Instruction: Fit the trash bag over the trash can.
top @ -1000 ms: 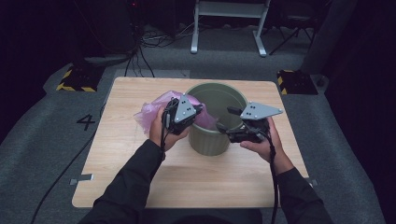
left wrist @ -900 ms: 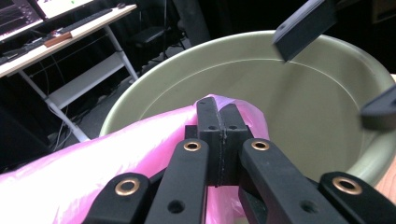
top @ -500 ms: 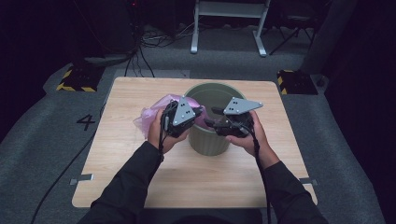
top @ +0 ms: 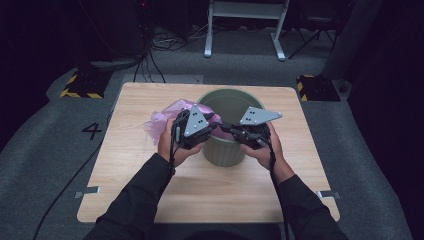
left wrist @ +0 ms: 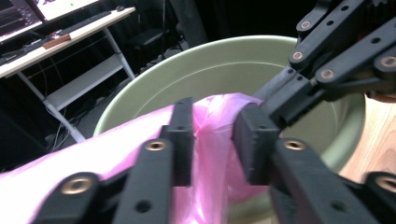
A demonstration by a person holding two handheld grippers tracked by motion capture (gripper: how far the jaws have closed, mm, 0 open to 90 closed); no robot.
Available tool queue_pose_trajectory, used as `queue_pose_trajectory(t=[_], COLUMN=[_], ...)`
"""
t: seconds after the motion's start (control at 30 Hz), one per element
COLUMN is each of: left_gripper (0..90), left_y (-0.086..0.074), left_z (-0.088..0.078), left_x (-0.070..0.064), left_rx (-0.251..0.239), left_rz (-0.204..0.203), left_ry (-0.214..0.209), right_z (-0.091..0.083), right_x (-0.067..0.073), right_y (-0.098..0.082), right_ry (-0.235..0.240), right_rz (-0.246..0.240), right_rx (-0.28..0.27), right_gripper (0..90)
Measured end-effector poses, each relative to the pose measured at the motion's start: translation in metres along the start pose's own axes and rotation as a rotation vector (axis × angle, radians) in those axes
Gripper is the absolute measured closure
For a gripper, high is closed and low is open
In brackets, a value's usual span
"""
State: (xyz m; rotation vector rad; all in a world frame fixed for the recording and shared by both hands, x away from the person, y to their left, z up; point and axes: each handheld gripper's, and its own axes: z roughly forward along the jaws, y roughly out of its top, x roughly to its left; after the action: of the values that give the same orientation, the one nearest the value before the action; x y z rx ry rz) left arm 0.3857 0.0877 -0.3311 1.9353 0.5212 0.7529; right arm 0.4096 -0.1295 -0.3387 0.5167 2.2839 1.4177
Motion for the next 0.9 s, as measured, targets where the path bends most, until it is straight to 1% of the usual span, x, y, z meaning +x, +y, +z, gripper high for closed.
queue_pose_trajectory(t=[0.03, 0.07, 0.1, 0.13, 0.17, 0.23, 0.3, 0.33, 0.37, 0.4, 0.47, 0.5, 0.53, 0.57, 0.6, 0.7, 0.73, 0.77, 0.83, 0.9], left_gripper=[51.7, 47.9, 42.3, 37.6, 37.6, 31.8, 27.7, 25.2, 24.4, 24.0, 22.6, 22.4, 22.1, 22.2, 22.2, 22.4, 22.3, 22.3, 22.5, 22.7], left_y=[0.0, 0.0, -0.002, -0.002, -0.005, -0.01, -0.017, -0.019, -0.023, -0.025, -0.033, -0.036, -0.041, -0.047, -0.047, -0.057, -0.06, -0.065, -0.07, -0.076], left_z=[-0.005, -0.005, -0.013, -0.013, -0.016, -0.024, -0.032, -0.035, -0.041, -0.045, -0.059, -0.063, -0.07, -0.078, -0.078, -0.09, -0.092, -0.095, -0.097, -0.095], left_x=[-0.001, -0.001, -0.001, -0.001, -0.001, 0.0, 0.004, 0.005, 0.007, 0.008, 0.011, 0.012, 0.015, 0.019, 0.019, 0.03, 0.032, 0.035, 0.04, 0.047], left_rx=[0.025, 0.025, 0.047, 0.047, 0.053, 0.048, 0.051, 0.054, 0.055, 0.048, 0.031, 0.025, 0.016, 0.01, 0.01, 0.008, 0.005, 0.0, 0.009, 0.025], left_rz=[-0.002, -0.002, -0.021, -0.021, -0.024, -0.034, -0.053, -0.059, -0.065, -0.069, -0.074, -0.076, -0.082, -0.099, -0.099, -0.132, -0.138, -0.134, -0.136, -0.151], left_ry=[0.024, 0.024, 0.037, 0.037, 0.047, 0.047, 0.049, 0.056, 0.069, 0.07, 0.066, 0.068, 0.072, 0.087, 0.087, 0.09, 0.093, 0.093, 0.103, 0.109], right_z=[-0.002, -0.002, -0.006, -0.006, -0.008, -0.011, -0.015, -0.017, -0.019, -0.022, -0.027, -0.03, -0.032, -0.038, -0.038, -0.046, -0.049, -0.051, -0.055, -0.058], right_x=[-0.002, -0.002, -0.004, -0.004, -0.006, -0.007, -0.01, -0.011, -0.012, -0.014, -0.017, -0.019, -0.02, -0.025, -0.025, -0.03, -0.032, -0.033, -0.037, -0.04], right_y=[-0.001, -0.001, -0.003, -0.003, -0.004, -0.005, -0.006, -0.007, -0.008, -0.009, -0.01, -0.011, -0.012, -0.014, -0.014, -0.017, -0.019, -0.02, -0.022, -0.024], right_ry=[-0.013, -0.013, -0.023, -0.023, -0.034, -0.043, -0.054, -0.059, -0.062, -0.068, -0.076, -0.091, -0.095, -0.099, -0.099, -0.102, -0.109, -0.112, -0.122, -0.124], right_rz=[0.002, 0.002, 0.01, 0.01, 0.011, 0.012, 0.017, 0.019, 0.023, 0.028, 0.03, 0.029, 0.029, 0.042, 0.042, 0.06, 0.06, 0.062, 0.059, 0.061], right_rx=[0.003, 0.003, 0.0, 0.0, 0.0, 0.0, -0.003, -0.004, -0.005, -0.011, -0.012, -0.011, -0.012, -0.015, -0.015, -0.022, -0.022, -0.021, -0.015, -0.01], right_gripper=[90.0, 90.0, 90.0, 90.0, 90.0, 90.0, 90.0, 90.0, 90.0, 90.0, 90.0, 90.0, 90.0, 90.0, 90.0, 90.0, 90.0, 90.0, 90.0, 90.0])
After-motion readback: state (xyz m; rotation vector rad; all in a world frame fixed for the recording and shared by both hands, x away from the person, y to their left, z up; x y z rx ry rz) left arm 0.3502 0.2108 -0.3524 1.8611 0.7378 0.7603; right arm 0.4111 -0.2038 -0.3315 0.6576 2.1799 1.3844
